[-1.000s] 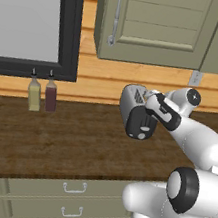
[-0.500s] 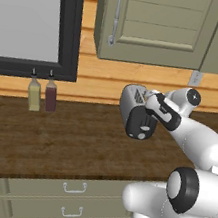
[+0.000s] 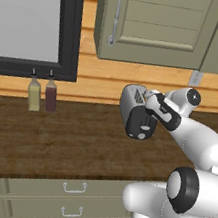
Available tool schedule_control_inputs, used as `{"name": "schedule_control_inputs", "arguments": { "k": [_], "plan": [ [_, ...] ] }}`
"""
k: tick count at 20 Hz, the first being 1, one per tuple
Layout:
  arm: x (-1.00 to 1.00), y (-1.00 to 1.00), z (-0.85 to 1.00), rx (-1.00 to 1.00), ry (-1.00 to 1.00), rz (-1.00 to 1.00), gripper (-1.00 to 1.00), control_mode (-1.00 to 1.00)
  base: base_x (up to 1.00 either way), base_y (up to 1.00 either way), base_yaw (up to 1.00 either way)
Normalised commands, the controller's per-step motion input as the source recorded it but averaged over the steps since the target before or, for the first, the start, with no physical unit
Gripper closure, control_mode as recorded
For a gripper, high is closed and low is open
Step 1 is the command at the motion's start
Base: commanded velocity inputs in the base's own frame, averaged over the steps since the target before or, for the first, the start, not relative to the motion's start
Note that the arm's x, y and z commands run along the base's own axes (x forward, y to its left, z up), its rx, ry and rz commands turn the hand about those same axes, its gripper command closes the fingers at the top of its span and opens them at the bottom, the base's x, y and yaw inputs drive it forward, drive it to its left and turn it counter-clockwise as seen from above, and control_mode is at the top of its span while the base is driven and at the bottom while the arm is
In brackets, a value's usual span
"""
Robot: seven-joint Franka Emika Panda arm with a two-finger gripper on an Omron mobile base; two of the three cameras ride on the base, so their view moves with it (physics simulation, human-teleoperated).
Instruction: Start the toaster. Once the lever pops up, take the bread to the plate on the dining counter.
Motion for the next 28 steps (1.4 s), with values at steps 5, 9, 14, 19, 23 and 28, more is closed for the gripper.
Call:
{"name": "schedule_control_inputs", "arguments": {
  "k": [5, 9, 14, 19, 23, 28],
  "plan": [
    [0.00, 0.00, 0.00, 0.00, 0.00, 0.00, -1.00, -1.00, 0.00, 0.00, 0.00],
    [0.00, 0.00, 0.00, 0.00, 0.00, 0.00, -1.00, -1.00, 0.00, 0.00, 0.00],
    [0.13, -0.03, -0.01, -0.15, 0.01, 0.01, -1.00, -1.00, 0.00, 0.00, 0.00],
    [0.35, -0.19, -0.03, -0.22, -0.01, 0.05, -1.00, -1.00, 0.00, 0.00, 0.00],
    [0.01, 0.00, 0.00, -0.10, 0.00, 0.03, -1.00, -1.00, 0.00, 0.00, 0.00],
    [-0.02, 0.06, -0.06, 0.01, -0.10, 0.02, -1.00, -1.00, 0.00, 0.00, 0.00]
  ]
}}
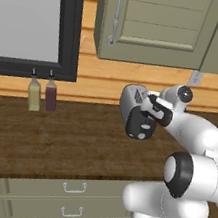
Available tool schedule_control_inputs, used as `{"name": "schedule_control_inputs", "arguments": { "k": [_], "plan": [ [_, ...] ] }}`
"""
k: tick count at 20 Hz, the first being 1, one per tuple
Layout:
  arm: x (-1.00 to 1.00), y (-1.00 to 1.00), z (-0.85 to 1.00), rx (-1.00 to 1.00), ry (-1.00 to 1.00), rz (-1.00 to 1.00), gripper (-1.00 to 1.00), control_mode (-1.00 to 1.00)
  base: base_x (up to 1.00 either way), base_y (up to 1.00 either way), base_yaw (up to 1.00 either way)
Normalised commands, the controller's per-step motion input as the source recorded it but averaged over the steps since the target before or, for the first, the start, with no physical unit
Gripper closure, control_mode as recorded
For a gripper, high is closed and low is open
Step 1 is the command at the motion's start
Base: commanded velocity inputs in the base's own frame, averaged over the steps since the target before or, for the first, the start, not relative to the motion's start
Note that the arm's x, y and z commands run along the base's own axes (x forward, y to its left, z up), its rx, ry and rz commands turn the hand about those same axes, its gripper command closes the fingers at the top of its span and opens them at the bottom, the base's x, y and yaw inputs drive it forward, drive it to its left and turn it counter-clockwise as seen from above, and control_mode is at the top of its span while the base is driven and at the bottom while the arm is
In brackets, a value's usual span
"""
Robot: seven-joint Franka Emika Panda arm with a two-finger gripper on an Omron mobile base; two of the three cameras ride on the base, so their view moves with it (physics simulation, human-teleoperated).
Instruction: Start the toaster. Once the lever pops up, take the bread to the plate on the dining counter.
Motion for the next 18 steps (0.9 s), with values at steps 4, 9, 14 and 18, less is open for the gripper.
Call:
{"name": "schedule_control_inputs", "arguments": {
  "k": [4, 9, 14, 18],
  "plan": [
    [0.08, 0.21, 0.00, 0.00, -0.20, 0.01, -1.00, -1.00, 0.00, 0.00, 0.00],
    [0.02, 0.01, -0.12, 0.00, -0.02, 0.00, -1.00, -1.00, 0.00, 0.00, 0.00],
    [0.00, 0.00, -0.14, 0.00, 0.00, 0.00, -1.00, -1.00, 0.00, 0.00, 0.00],
    [0.00, 0.00, 0.04, 0.00, 0.00, 0.00, -1.00, -1.00, 0.00, 0.00, 0.00]
  ]
}}
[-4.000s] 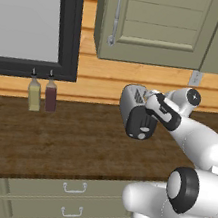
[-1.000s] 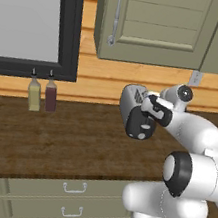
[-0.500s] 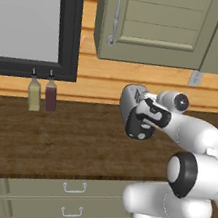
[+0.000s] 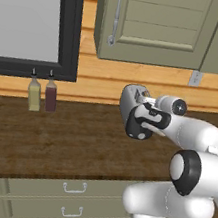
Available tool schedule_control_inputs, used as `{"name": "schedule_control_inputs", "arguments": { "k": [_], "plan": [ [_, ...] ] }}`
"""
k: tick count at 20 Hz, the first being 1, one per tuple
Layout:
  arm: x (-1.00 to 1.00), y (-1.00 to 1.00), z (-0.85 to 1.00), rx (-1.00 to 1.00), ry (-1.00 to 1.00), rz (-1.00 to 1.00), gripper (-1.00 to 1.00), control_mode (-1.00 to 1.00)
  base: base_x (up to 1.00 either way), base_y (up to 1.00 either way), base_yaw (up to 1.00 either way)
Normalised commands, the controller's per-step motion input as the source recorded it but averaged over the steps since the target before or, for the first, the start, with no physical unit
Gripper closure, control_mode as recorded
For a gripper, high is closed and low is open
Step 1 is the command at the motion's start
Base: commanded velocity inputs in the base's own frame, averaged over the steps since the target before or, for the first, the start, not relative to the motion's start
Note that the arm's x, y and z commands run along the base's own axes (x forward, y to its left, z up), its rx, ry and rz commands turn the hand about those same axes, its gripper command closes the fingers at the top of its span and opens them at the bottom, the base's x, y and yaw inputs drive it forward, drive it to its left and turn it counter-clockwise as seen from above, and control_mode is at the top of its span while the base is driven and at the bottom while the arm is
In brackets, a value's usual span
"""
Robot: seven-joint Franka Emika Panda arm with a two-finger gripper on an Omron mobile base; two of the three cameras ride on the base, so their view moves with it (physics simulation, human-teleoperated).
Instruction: Start the toaster. Once the lever pops up, take the bread to the plate on the dining counter.
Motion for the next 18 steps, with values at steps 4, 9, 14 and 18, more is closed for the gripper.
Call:
{"name": "schedule_control_inputs", "arguments": {
  "k": [4, 9, 14, 18],
  "plan": [
    [0.12, 0.00, 0.00, 0.00, 0.00, 0.00, -1.00, -1.00, 0.00, 0.00, 0.00],
    [0.02, 0.00, 0.06, 0.00, 0.00, 0.00, -1.00, -1.00, 0.00, 0.00, 0.00],
    [0.00, 0.00, 0.00, 0.00, 0.00, 0.00, -1.00, -1.00, 0.00, 0.00, 0.00],
    [0.03, 0.00, 0.00, 0.00, 0.00, 0.00, -1.00, -1.00, 0.00, 0.00, 0.00]
  ]
}}
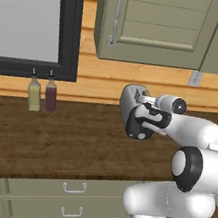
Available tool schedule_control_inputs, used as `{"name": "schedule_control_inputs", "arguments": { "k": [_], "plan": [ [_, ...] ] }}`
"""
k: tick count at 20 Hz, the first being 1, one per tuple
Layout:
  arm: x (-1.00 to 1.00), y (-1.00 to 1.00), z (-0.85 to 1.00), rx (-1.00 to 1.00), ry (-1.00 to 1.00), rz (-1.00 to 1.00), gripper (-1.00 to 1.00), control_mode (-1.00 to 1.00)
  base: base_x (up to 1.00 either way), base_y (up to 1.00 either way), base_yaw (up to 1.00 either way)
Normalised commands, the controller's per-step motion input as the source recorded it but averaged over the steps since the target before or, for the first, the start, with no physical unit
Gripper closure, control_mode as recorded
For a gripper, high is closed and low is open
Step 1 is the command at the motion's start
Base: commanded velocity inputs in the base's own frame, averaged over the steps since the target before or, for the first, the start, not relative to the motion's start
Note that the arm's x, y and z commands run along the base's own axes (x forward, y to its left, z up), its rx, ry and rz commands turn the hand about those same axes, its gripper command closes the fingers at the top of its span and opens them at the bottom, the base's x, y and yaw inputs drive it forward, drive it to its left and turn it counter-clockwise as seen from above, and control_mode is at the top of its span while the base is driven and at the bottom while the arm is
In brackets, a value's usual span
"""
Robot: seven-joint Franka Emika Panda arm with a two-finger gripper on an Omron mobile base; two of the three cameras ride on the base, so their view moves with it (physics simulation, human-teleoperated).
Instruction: Start the toaster. Once the lever pops up, take the bread to the plate on the dining counter.
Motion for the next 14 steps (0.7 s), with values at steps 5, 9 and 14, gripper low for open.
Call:
{"name": "schedule_control_inputs", "arguments": {
  "k": [5, 9, 14],
  "plan": [
    [0.00, 0.00, 0.00, 0.00, 0.00, 0.00, -1.00, -1.00, 0.00, 0.00, 0.00],
    [0.07, 0.00, 0.00, 0.00, 0.00, 0.00, -1.00, -1.00, 0.00, 0.00, 0.00],
    [0.14, 0.00, 0.00, 0.00, 0.01, 0.00, -1.00, -1.00, 0.00, 0.00, 0.00]
  ]
}}
